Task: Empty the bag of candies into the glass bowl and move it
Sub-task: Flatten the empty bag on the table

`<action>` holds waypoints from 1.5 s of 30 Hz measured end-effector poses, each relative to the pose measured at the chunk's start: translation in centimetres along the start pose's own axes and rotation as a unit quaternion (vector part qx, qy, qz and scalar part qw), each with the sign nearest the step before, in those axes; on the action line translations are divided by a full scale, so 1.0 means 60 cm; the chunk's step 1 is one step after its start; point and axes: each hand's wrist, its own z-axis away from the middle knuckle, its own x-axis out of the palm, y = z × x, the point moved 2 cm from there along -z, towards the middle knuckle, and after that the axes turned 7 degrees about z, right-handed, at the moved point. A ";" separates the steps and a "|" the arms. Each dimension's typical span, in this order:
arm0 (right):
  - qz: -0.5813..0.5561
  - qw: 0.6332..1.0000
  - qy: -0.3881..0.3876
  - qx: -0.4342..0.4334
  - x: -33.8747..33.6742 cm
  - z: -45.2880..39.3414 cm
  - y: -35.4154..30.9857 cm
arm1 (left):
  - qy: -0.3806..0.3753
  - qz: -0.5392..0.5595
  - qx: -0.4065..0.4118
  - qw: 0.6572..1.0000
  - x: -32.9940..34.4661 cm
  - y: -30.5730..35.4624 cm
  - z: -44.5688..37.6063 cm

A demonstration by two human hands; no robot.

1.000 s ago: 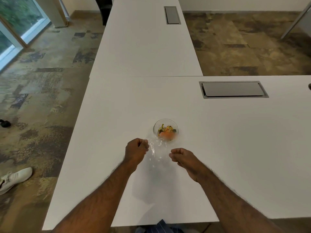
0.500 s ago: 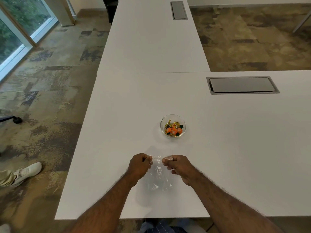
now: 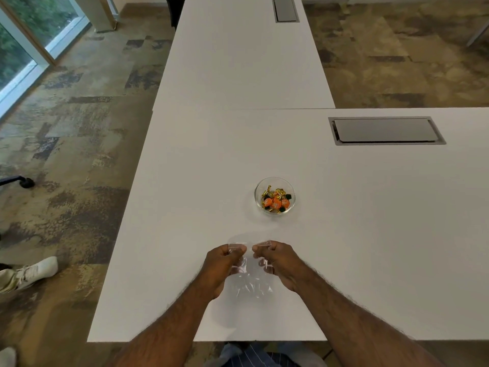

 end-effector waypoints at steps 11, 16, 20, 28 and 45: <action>0.029 0.999 0.004 0.024 0.002 -0.015 0.018 | 0.042 -0.140 0.041 0.988 0.001 -0.009 -0.022; 0.046 0.999 0.012 0.027 -0.002 -0.023 0.035 | 0.054 -0.199 0.063 0.976 0.002 -0.012 -0.037; 0.078 0.996 0.051 0.015 -0.016 -0.034 0.047 | 0.081 -0.243 0.072 0.964 -0.004 -0.021 -0.049; 0.278 0.936 0.193 -0.091 -0.019 -0.045 0.046 | 0.179 -0.421 0.237 0.857 -0.003 -0.042 -0.037; 0.685 0.654 0.079 -0.312 -0.004 -0.046 0.150 | 0.008 -0.698 0.264 0.665 -0.049 -0.131 -0.020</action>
